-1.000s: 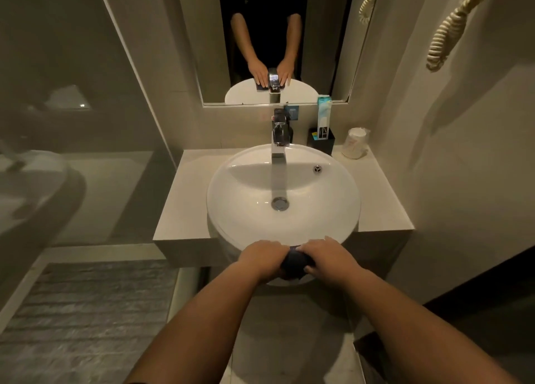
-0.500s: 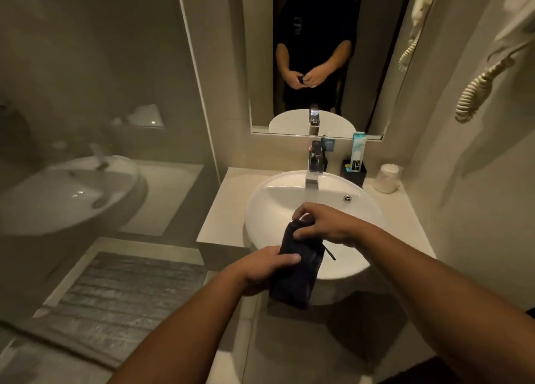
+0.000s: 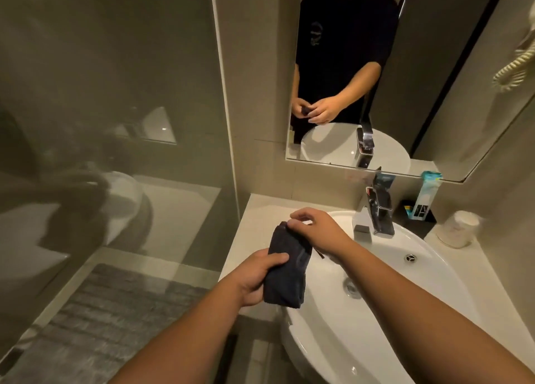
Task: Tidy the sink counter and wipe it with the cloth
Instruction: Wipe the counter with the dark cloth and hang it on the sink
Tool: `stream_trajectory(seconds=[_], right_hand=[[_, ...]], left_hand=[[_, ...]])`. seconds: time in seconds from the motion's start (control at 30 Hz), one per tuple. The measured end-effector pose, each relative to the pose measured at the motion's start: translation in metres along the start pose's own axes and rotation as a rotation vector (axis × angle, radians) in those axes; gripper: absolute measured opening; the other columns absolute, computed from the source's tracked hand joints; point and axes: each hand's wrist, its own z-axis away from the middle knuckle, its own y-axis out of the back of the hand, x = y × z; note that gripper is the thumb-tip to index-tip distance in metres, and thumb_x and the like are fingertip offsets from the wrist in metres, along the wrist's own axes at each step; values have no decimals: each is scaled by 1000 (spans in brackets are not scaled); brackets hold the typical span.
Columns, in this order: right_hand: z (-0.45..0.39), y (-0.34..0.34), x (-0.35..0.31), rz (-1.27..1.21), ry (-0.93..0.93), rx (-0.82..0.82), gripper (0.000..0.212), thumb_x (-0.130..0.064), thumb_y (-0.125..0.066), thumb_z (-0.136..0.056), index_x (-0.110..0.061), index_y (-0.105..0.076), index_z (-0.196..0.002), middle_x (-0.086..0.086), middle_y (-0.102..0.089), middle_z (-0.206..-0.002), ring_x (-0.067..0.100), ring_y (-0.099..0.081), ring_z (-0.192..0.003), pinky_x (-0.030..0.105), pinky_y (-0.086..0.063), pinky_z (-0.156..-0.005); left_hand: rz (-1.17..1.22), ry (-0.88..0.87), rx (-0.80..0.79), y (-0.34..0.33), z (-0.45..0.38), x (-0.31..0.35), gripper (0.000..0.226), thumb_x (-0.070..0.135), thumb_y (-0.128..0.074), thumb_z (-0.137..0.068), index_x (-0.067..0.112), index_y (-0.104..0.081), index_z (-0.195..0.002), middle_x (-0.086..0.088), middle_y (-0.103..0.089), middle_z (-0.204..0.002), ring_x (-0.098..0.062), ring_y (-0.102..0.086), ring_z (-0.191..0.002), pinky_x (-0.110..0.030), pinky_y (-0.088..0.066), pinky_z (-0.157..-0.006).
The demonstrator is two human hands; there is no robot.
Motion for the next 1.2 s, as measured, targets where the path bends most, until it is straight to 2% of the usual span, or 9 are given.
stream_trajectory(seconds=[0.17,0.3,0.4,0.5,0.6,0.7,0.77,1.03,1.2], right_hand=[[-60,17,63,295,-156,225,38,-39,-56,-91,-12,-63,-118,9,-60,-127,26,-58,-113,36,-43,-96],[-89,15,112,588,-155,270,40,-33,-56,-90,-7,-60,-121,18,-52,-136,36,-46,-125,44,-36,-104],[-100,4,133,684,-76,303,20,-32,-54,-85,-12,-56,-88,14,-55,-113,36,-49,-111,45,-41,-92],[-106,-6,144,745,-22,365,19,-31,-46,-81,-12,-47,-84,10,-51,-100,31,-49,-93,44,-44,-78],[-108,-13,146,804,-35,428,26,-31,-41,-82,-11,-51,-94,11,-54,-108,30,-51,-97,44,-45,-82],[-113,-17,156,872,-38,435,27,-29,-38,-82,-10,-51,-96,13,-55,-110,31,-51,-99,43,-43,-81],[-116,-18,162,895,-33,431,26,-26,-39,-81,-9,-51,-96,15,-55,-110,35,-51,-101,45,-42,-79],[-115,-19,158,886,57,456,10,-19,-41,-79,-10,-39,-81,10,-46,-92,31,-46,-88,42,-38,-68],[-111,-17,155,874,88,452,11,-19,-44,-79,-10,-38,-78,8,-43,-87,29,-43,-85,42,-36,-65]], left_hand=[[-83,-42,302,46,-64,33,25,14,-58,-92,7,-62,-115,-16,-72,-107,-32,-67,-104,-44,-53,-89],[-566,-98,524,83,-105,64,14,17,-52,-95,9,-61,-103,-11,-70,-94,-31,-68,-94,-41,-54,-82],[-824,-165,626,101,-137,88,23,16,-46,-95,8,-56,-115,-18,-68,-103,-35,-65,-96,-40,-51,-77],[-1168,-289,735,108,-171,108,45,13,-43,-97,8,-35,-141,-21,-57,-126,-40,-56,-110,-37,-41,-81],[-1505,-413,634,119,-205,110,67,-2,-43,-90,17,-21,-150,-13,-40,-149,-35,-44,-128,-41,-39,-99],[-1917,-284,223,139,-238,84,72,-5,-46,-87,18,-20,-150,-9,-25,-158,-30,-24,-143,-42,-24,-116],[-2006,-184,50,153,-250,65,66,2,-44,-89,18,-21,-150,-7,-22,-159,-28,-17,-145,-45,-17,-118],[-1970,-185,132,144,-226,46,60,7,-39,-94,15,-20,-150,-5,-15,-161,-23,-11,-147,-41,-10,-119],[-1953,-152,207,136,-136,-14,60,13,-40,-93,19,-21,-150,-1,-16,-161,-21,-11,-147,-40,-8,-119]])
